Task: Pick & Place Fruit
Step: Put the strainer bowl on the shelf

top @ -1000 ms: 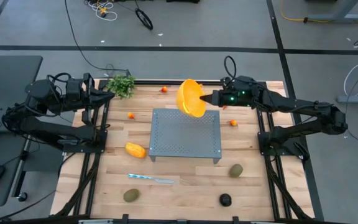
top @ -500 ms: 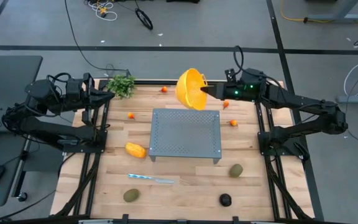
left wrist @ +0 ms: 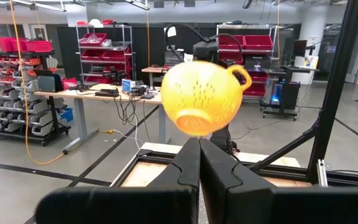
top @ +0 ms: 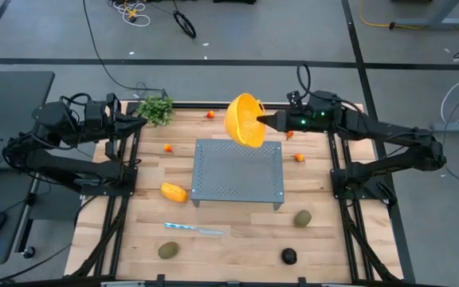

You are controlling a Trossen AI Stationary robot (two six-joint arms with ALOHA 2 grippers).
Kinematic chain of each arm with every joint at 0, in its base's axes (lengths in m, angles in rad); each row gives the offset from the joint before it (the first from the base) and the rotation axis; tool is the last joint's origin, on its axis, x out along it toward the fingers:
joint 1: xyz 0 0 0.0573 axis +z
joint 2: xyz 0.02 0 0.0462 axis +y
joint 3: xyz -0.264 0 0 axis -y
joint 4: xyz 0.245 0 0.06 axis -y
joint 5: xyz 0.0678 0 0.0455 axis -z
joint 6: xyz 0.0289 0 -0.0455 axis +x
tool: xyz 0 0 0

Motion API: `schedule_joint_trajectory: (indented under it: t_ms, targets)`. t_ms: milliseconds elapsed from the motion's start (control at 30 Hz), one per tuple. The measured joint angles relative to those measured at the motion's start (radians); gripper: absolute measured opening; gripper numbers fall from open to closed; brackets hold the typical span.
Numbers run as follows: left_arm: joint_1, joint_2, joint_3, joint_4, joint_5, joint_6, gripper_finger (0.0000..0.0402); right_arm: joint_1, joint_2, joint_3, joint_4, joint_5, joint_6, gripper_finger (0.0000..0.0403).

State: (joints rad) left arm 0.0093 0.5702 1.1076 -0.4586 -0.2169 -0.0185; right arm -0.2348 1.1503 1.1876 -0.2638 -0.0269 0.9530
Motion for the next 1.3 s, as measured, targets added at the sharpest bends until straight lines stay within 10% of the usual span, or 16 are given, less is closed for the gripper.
schedule_joint_trajectory:
  t_ms: [1300]
  targets:
    - [0.0,0.0,0.0,0.0,-0.008,0.008,0.0004,0.076,0.293,0.15,-0.427,-0.034,-0.136,0.0005]
